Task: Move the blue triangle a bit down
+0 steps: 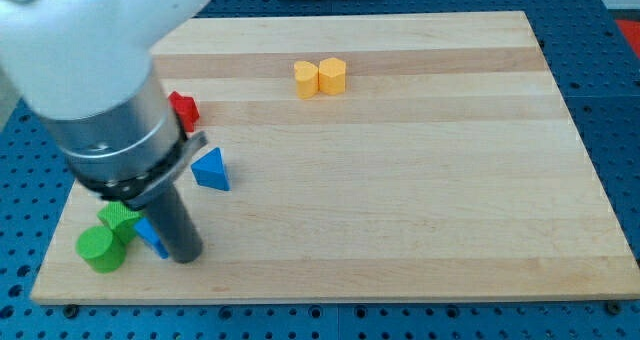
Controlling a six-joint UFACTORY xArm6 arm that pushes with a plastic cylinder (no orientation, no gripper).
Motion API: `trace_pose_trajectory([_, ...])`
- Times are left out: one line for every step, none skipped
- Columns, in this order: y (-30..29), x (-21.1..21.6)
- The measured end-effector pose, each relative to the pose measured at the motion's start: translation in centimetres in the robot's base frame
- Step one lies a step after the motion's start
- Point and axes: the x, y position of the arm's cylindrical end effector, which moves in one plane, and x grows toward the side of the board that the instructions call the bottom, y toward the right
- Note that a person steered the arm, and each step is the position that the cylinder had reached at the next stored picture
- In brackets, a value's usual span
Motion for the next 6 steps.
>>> trace_pose_trajectory([-1.1, 0.3])
trace_pose_trajectory([3.9, -0.3])
trace_pose_trajectory([5.6, -1.6])
trace_pose_trajectory([5.3, -2.3])
trace_pose_trajectory([8.3, -4.8])
trace_pose_trajectory([12.0, -8.4])
